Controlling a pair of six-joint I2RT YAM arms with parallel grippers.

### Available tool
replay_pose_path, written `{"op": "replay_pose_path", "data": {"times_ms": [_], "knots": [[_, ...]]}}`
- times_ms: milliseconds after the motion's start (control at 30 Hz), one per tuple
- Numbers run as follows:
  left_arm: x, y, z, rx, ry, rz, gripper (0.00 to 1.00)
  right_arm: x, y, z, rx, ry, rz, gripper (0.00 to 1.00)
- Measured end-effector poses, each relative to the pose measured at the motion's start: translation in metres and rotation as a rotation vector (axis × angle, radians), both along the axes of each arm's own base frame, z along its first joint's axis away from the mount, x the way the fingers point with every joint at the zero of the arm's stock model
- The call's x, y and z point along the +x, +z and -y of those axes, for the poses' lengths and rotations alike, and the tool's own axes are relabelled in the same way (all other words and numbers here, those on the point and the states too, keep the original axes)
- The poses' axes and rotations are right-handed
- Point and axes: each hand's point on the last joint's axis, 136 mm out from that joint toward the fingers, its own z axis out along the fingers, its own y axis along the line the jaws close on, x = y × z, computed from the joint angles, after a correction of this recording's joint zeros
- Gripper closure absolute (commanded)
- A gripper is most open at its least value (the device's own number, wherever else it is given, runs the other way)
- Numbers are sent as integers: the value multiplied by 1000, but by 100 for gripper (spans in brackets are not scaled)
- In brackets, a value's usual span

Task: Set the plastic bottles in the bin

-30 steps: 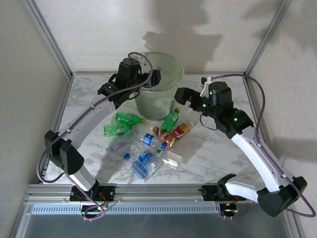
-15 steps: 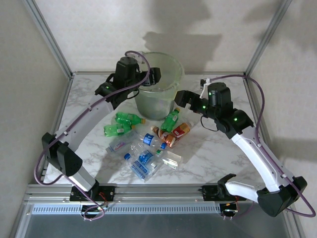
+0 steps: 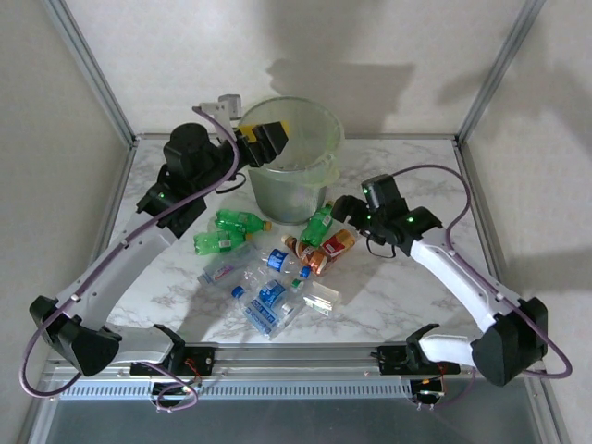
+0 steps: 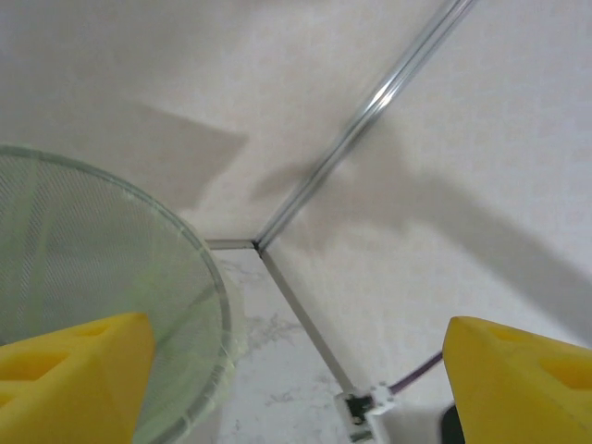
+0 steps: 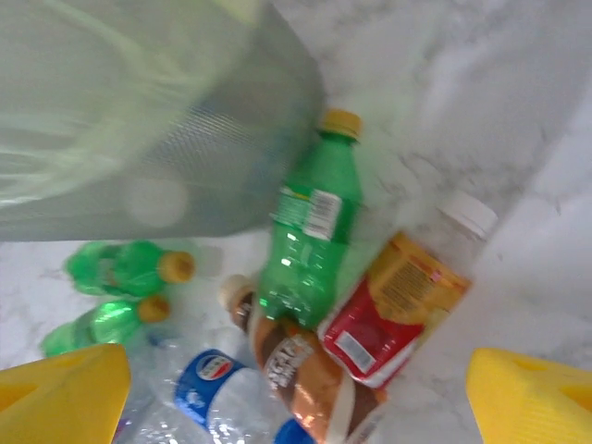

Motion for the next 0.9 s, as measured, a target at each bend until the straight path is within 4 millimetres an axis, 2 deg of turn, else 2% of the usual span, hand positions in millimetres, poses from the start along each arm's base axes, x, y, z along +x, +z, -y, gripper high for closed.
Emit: {"op": "replay_pose_path", "data": {"times_ms": [133, 267, 633, 900], "knots": [[-2, -15, 3, -3, -21, -33, 19, -5, -38, 2, -1, -59, -105, 8], [-6, -18, 4, -15, -38, -37, 19, -3, -62, -1, 1, -102, -167, 7], [-9, -19, 5, -28, -50, -38, 20, 10, -104, -9, 0, -169, -249, 9], [-8, -29, 6, -18, -53, -56, 20, 3, -127, -9, -10, -172, -300, 13]]}}
